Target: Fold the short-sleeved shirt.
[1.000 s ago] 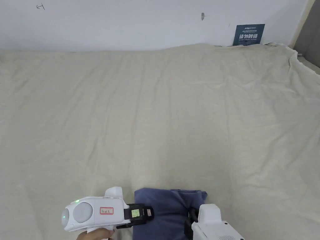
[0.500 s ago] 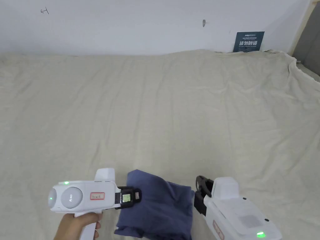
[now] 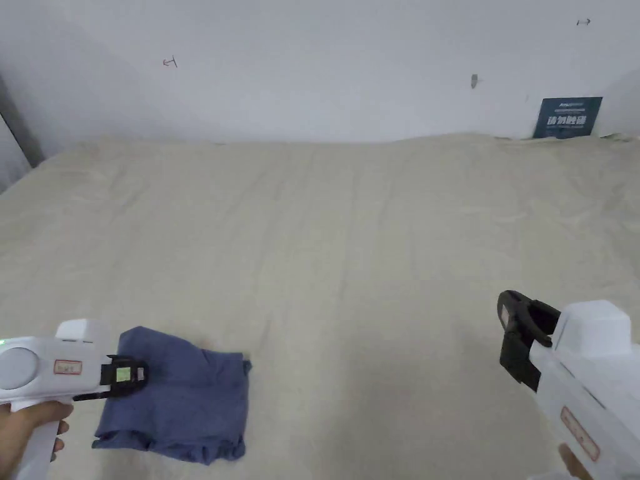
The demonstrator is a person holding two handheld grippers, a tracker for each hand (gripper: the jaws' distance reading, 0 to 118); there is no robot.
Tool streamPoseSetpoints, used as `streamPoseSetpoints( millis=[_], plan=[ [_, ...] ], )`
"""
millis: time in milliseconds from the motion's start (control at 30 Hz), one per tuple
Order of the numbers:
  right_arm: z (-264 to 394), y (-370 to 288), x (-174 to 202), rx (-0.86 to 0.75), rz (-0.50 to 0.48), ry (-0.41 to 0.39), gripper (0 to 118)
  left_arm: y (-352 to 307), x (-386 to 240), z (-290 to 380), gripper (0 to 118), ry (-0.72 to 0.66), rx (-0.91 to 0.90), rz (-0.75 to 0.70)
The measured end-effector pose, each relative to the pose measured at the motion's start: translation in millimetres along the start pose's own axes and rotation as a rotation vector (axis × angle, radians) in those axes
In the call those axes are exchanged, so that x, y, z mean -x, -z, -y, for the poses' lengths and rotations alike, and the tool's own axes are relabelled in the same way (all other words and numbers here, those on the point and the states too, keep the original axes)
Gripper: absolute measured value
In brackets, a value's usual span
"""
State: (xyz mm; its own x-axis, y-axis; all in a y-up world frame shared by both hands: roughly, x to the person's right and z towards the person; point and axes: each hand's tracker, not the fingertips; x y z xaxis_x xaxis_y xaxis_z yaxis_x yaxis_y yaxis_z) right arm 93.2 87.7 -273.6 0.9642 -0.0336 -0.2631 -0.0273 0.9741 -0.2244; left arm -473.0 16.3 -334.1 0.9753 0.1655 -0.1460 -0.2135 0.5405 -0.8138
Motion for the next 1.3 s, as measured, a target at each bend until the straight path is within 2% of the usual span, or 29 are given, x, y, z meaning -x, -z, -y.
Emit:
streamPoseSetpoints(
  millis=[267,433,667,700,767,900,933,1000,1300],
  plan=[
    [4,25,9,0.022,0.035,-0.011,0,-2,83,-9,22,-0.131,0.022,-0.153],
    [15,41,10,0.051,0.04,0.004,0,29,94,5,22,-0.175,0.06,-0.189],
    [32,51,6,0.098,0.053,0.026,0,62,91,23,24,-0.155,0.084,-0.3],
    [36,53,3,0.101,0.053,0.026,0,63,89,24,26,-0.157,0.074,-0.304],
    [35,51,1,0.104,0.051,0.027,0,71,103,22,39,-0.164,0.056,-0.309],
    [30,42,-10,0.082,0.046,0.037,0,50,87,20,92,-0.183,0.017,-0.37],
    [26,37,-10,0.074,0.046,0.033,0,41,82,19,96,-0.182,-0.022,-0.359],
    [17,27,-10,0.058,0.047,0.03,0,19,65,15,97,-0.153,-0.141,-0.311],
    [-29,-27,-27,-0.049,0.103,-0.021,0,-99,-67,-6,97,0.079,-0.577,-0.305]
  ],
)
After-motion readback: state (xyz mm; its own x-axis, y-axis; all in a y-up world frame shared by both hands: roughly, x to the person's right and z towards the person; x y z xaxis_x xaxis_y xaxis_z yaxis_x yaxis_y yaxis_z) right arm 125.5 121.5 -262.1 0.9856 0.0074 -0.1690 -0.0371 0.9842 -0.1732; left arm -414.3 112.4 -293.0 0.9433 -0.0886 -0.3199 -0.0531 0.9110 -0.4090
